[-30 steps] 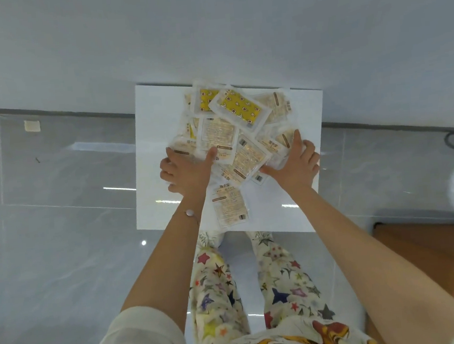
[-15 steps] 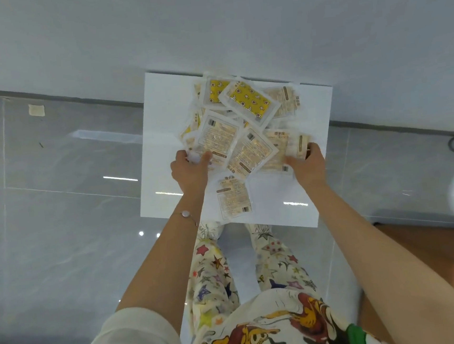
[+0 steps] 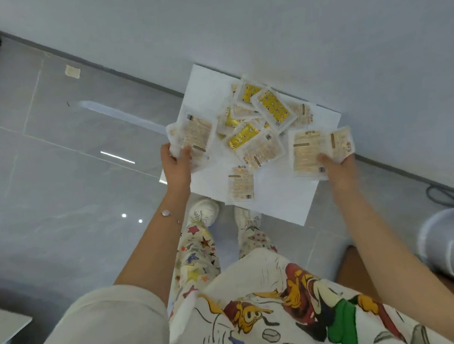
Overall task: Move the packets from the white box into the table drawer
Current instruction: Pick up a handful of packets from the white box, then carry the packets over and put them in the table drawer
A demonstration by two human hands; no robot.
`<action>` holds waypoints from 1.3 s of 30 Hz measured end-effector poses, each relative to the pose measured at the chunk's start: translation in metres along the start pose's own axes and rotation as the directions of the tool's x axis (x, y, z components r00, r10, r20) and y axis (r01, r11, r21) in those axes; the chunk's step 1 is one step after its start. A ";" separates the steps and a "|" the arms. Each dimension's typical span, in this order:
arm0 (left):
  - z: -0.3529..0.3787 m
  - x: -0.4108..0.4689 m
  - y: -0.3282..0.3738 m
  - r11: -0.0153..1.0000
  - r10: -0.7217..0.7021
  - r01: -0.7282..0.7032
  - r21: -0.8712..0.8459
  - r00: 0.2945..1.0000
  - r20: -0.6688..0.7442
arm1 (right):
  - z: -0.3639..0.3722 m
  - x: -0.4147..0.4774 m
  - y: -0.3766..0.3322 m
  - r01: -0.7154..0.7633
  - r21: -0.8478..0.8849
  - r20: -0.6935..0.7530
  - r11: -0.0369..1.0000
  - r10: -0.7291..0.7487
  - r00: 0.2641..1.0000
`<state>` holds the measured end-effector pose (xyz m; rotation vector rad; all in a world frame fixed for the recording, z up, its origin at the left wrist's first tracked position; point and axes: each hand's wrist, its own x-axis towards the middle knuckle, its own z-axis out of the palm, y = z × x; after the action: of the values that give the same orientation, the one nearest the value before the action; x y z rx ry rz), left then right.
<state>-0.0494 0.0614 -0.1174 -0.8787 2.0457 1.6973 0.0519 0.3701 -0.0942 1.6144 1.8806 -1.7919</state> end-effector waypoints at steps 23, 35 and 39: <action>-0.424 -0.155 0.094 0.802 -0.080 -0.158 -0.576 0.927 -0.366 | 0.318 -0.371 -0.169 0.385 -0.166 0.768 0.908 -0.126 0.628; -0.577 -0.166 0.048 0.629 -0.295 -0.274 -0.728 0.782 -0.549 | 0.492 -0.521 -0.135 0.601 -0.240 0.933 0.762 0.011 0.359; -0.610 -0.152 0.043 0.595 -0.349 -0.320 -0.737 0.724 -0.596 | 0.556 -0.541 -0.134 0.650 -0.257 0.953 0.715 0.077 0.292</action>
<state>0.1129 -0.4868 0.1477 -2.1183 1.4338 2.6378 -0.1180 -0.3467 0.1847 -0.1852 1.7959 -1.3375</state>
